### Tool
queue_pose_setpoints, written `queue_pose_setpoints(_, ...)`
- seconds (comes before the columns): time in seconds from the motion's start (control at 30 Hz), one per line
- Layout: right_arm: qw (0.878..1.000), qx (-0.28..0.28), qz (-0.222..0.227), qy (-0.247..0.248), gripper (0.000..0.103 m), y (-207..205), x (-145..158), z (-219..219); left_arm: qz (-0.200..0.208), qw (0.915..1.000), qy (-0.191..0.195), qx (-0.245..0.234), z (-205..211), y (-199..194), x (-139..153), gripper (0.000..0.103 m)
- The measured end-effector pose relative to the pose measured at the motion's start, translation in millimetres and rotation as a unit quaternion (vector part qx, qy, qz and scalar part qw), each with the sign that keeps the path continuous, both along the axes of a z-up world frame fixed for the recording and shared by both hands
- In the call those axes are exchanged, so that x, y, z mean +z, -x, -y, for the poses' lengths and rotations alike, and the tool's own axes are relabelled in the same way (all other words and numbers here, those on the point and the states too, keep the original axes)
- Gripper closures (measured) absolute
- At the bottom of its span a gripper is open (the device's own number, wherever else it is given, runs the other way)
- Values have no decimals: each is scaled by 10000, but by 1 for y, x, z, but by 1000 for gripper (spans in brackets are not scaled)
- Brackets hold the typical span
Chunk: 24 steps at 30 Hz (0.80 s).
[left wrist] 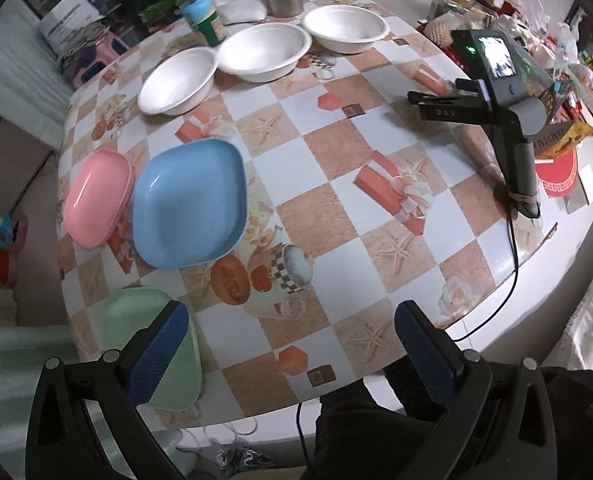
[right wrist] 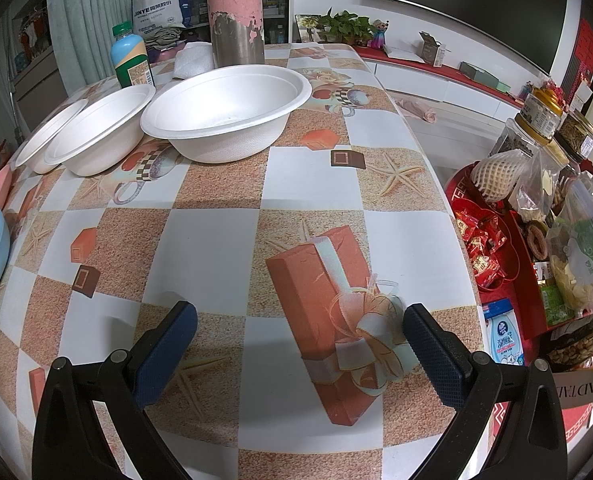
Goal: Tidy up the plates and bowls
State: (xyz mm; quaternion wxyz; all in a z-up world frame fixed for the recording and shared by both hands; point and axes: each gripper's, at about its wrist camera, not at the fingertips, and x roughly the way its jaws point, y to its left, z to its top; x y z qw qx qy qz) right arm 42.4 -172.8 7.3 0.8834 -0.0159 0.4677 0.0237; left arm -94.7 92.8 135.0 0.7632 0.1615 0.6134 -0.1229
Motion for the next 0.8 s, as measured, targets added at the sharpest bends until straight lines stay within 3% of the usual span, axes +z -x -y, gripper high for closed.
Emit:
queue_pose_setpoints(0.17, 10000, 0, 0, -1, 0, 0, 0, 0, 44, 9995, 241, 199, -18, 2, -1, 0)
queue_pose_setpoints(0.5, 10000, 0, 1, -1, 0, 0, 0, 0, 251, 9991, 337, 87, -43, 12, 8, 0)
queue_pose_setpoints(0.8, 10000, 0, 1, -1, 0, 0, 0, 0, 42, 9976, 445, 535, -60, 1, 4, 0)
